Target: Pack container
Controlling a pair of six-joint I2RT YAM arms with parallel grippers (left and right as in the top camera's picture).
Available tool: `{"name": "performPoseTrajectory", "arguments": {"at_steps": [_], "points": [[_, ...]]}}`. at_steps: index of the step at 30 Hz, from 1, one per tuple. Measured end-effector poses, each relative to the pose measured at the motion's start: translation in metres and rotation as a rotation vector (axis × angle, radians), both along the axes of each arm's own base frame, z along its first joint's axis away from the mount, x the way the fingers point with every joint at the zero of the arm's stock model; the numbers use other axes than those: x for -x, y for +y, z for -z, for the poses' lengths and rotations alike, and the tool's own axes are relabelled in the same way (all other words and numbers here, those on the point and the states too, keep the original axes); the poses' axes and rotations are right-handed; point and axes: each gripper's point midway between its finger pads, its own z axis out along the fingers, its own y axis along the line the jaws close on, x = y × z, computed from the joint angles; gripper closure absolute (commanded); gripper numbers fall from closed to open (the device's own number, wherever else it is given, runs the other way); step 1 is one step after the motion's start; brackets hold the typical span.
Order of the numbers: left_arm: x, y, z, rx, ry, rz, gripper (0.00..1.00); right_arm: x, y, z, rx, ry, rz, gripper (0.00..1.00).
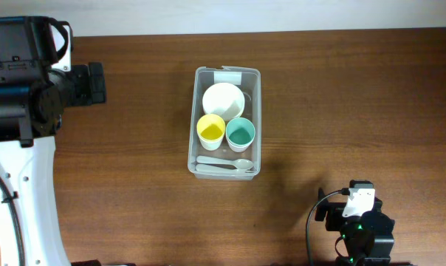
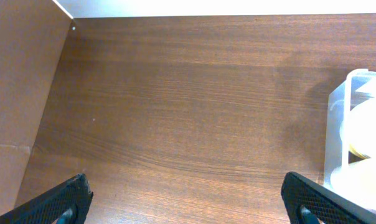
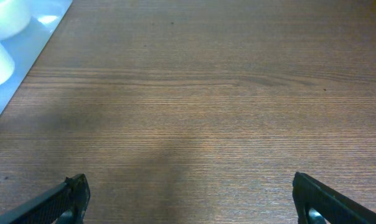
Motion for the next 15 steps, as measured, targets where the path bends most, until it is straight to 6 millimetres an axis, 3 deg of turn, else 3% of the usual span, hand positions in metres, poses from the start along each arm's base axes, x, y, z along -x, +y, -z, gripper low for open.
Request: {"name": "performPoseTrajectory", "arguments": {"at_steps": [11, 13, 15], "points": [[0.000, 0.000, 0.000, -0.001, -0.001, 0.000, 0.01, 0.000, 0.000, 0.000, 0.000, 0.000, 0.000, 0.01], [-0.004, 0.000, -0.003, -0.002, -0.020, 0.001, 0.01, 0.000, 0.000, 0.000, 0.000, 0.000, 0.000, 0.01], [-0.021, -0.002, -0.017, 0.002, -0.113, 0.020, 0.00, 0.000, 0.000, 0.000, 0.000, 0.000, 0.000, 0.01]]}}
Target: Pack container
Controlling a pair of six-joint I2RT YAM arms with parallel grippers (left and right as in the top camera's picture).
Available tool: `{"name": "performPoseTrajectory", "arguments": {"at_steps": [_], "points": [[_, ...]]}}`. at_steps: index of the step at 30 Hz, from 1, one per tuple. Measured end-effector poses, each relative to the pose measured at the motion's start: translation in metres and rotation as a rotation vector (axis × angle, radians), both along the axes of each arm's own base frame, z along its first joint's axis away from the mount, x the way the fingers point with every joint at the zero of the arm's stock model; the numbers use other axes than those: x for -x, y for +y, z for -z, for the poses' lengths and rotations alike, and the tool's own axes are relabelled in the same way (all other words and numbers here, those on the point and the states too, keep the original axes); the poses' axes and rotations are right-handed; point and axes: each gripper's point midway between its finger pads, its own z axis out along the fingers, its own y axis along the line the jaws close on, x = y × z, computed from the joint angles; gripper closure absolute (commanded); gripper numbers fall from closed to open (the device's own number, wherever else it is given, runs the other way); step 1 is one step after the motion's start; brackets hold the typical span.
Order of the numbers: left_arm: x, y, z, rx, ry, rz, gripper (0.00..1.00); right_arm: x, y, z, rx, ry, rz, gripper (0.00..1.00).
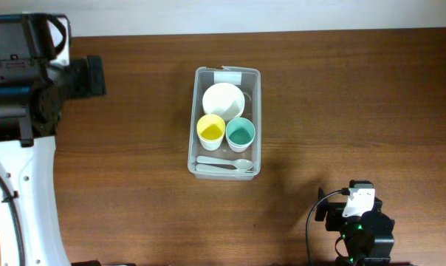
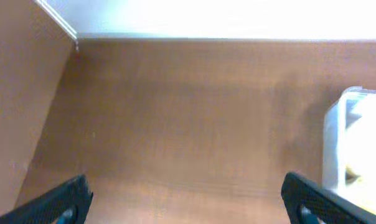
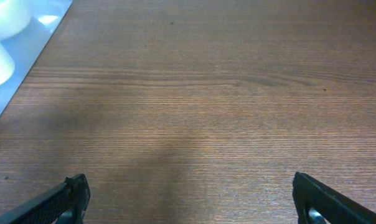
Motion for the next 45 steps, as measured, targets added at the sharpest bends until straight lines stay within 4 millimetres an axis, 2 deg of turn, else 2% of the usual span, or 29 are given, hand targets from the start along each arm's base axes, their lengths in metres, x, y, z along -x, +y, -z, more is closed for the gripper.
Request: {"name": "performPoseTrajectory", "arguments": {"at_steps": [2, 5, 7, 9, 11, 14, 20, 24, 25, 32, 38, 45], "points": [[-0.011, -0.007, -0.004, 0.008, -0.052, 0.047, 0.00, 0.000, 0.000, 0.000, 0.001, 0.000, 0.000, 0.01], [-0.027, -0.022, 0.004, 0.025, -0.153, 0.145, 0.00, 0.000, 0.000, 0.000, 0.000, -0.002, 0.000, 0.01], [-0.030, -0.027, 0.014, 0.033, -0.187, 0.175, 0.00, 0.000, 0.000, 0.000, 0.000, -0.002, 0.000, 0.01], [-0.024, -0.033, 0.040, 0.043, -0.209, 0.211, 0.00, 0.000, 0.000, 0.000, 0.000, -0.003, 0.000, 0.01], [-0.012, -0.037, 0.062, 0.049, -0.217, 0.228, 0.01, 0.000, 0.000, 0.000, 0.000, -0.002, 0.000, 0.01], [0.014, -0.042, 0.082, 0.051, -0.251, 0.245, 0.00, 0.000, 0.000, 0.000, 0.000, -0.002, 0.000, 0.01], [0.068, -0.050, 0.108, 0.052, -0.331, 0.274, 0.00, 0.000, 0.000, -0.001, 0.001, -0.004, -0.001, 0.01], [0.100, -0.053, 0.144, 0.047, -0.380, 0.282, 0.00, 0.000, 0.000, 0.000, 0.000, -0.003, -0.002, 0.01], [0.109, -0.053, 0.160, 0.047, -0.382, 0.284, 0.01, 0.000, 0.000, -0.001, 0.000, -0.004, -0.002, 0.01], [0.135, -0.057, 0.216, 0.051, -0.399, 0.296, 0.00, 0.000, 0.000, -0.001, 0.000, -0.004, -0.002, 0.01], [0.141, -0.058, 0.229, 0.047, -0.434, 0.303, 0.00, 0.000, 0.000, -0.001, 0.000, -0.005, -0.002, 0.01], [0.145, -0.066, 0.229, 0.042, -0.491, 0.335, 0.00, 0.000, 0.000, -0.001, 0.000, -0.005, -0.002, 0.01]]}}
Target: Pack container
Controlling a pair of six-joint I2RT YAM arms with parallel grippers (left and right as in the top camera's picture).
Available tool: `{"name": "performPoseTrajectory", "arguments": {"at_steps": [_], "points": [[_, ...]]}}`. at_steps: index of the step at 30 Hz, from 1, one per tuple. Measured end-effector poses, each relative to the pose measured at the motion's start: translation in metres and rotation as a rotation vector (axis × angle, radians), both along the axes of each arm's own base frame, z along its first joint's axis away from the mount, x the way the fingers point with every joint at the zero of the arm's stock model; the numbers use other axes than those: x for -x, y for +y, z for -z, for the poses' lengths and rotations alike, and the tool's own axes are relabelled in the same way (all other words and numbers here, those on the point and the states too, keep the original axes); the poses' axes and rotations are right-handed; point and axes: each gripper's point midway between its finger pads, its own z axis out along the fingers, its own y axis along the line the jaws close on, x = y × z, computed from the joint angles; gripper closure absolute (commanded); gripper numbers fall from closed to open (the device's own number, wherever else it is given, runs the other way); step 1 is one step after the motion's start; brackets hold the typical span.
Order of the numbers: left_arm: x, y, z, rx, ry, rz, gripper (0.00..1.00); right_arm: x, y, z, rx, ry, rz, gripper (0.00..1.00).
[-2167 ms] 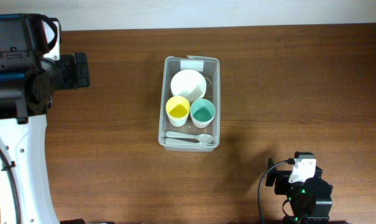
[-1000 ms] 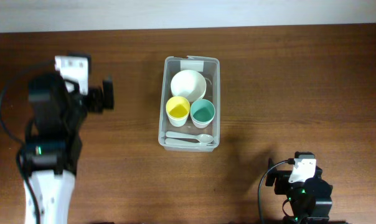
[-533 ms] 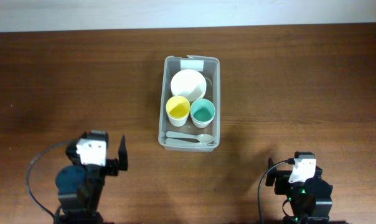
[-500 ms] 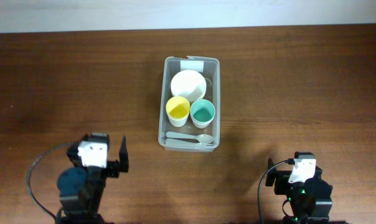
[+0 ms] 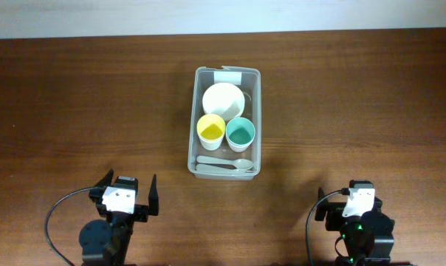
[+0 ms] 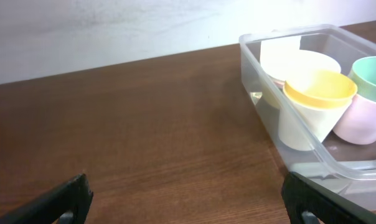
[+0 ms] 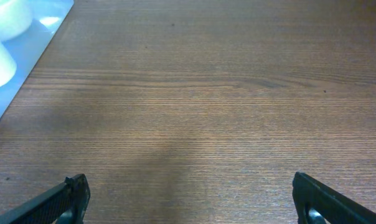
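A clear plastic container (image 5: 193,118) stands mid-table. Inside it are a white bowl (image 5: 223,99), a yellow cup (image 5: 211,130), a teal cup (image 5: 240,133) and a white spoon (image 5: 224,164). The left wrist view shows the same container (image 6: 263,106) with the yellow cup (image 6: 319,102) and bowl (image 6: 298,64) inside. My left gripper (image 5: 127,198) sits low at the front left, open over bare wood (image 6: 185,205). My right gripper (image 5: 348,209) rests at the front right, open and empty (image 7: 189,202).
Brown wooden tabletop (image 5: 356,96) all around the container. A pale wall (image 6: 113,25) runs behind the table's far edge. The container's corner (image 7: 14,37) shows at the upper left of the right wrist view.
My left arm has gone from raised at the far left of the table to folded low at the front left, its gripper still open. The right arm and the container's contents are unchanged.
The container held the bowl, both cups and the spoon at every moment. My left arm stood high at the table's left edge, open, then slightly farther back, and now sits folded at the front left. The right gripper stayed open at the front right.
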Motion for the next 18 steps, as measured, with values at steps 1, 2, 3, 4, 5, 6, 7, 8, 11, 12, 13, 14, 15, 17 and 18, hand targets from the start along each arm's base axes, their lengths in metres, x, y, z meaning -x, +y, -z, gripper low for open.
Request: {"name": "performPoseTrajectory", "arguments": {"at_steps": [1, 2, 3, 4, 5, 6, 7, 8, 11, 12, 13, 14, 15, 17, 18], "points": [[0.0003, 0.0000, 0.0008, 0.000, -0.003, 0.000, 0.00, 0.0000, 0.0000, 0.0000, 0.000, 0.000, 0.000, 0.01], [0.0006, 0.0000, 0.0014, 0.000, -0.010, 0.000, 0.00, 0.0000, 0.0000, 0.0000, 0.000, 0.000, 0.000, 0.01], [0.0010, 0.0000, 0.0019, 0.000, -0.016, 0.000, 0.00, 0.0000, 0.0000, 0.0000, -0.001, 0.000, 0.000, 0.01], [0.0013, 0.0000, 0.0017, -0.001, -0.022, 0.000, 0.00, 0.0000, 0.0000, 0.0000, 0.000, 0.000, 0.000, 0.01], [0.0016, 0.0000, 0.0015, 0.000, -0.029, 0.000, 0.00, 0.0000, 0.0000, 0.0000, 0.000, 0.000, 0.000, 0.01], [0.0015, 0.0000, 0.0001, -0.001, -0.041, 0.000, 0.00, 0.0000, 0.0000, 0.0000, 0.000, 0.000, 0.000, 0.01], [0.0015, 0.0000, -0.0006, -0.001, -0.046, 0.000, 0.00, 0.0000, 0.0000, 0.0000, 0.000, 0.000, 0.000, 0.01], [0.0009, 0.0000, -0.0023, -0.001, -0.055, 0.000, 0.00, 0.0000, 0.0000, 0.0000, -0.001, 0.000, 0.000, 0.01], [-0.0004, 0.0000, -0.0037, -0.002, -0.072, 0.000, 0.00, 0.0000, 0.0000, 0.0000, 0.000, 0.000, 0.000, 0.01], [-0.0005, 0.0000, -0.0034, -0.002, -0.072, 0.000, 0.00, 0.0000, 0.0000, 0.0000, -0.001, 0.000, 0.000, 0.01], [-0.0006, 0.0000, -0.0032, -0.001, -0.072, 0.000, 0.00, 0.0000, 0.0000, 0.0000, 0.000, 0.000, 0.000, 0.01], [-0.0006, 0.0000, -0.0032, -0.001, -0.072, 0.000, 0.00, 0.0000, 0.0000, 0.0000, 0.000, 0.000, 0.000, 0.01], [-0.0006, 0.0000, -0.0033, -0.001, -0.072, 0.000, 0.00, 0.0000, 0.0000, 0.0000, 0.000, 0.000, 0.000, 0.01], [-0.0006, 0.0000, -0.0033, -0.001, -0.072, 0.000, 0.00, 0.0000, 0.0000, 0.0000, 0.000, 0.000, 0.000, 0.01], [-0.0006, 0.0000, -0.0033, -0.001, -0.072, 0.000, 0.00, 0.0000, 0.0000, 0.0000, 0.000, 0.000, 0.000, 0.01]]}}
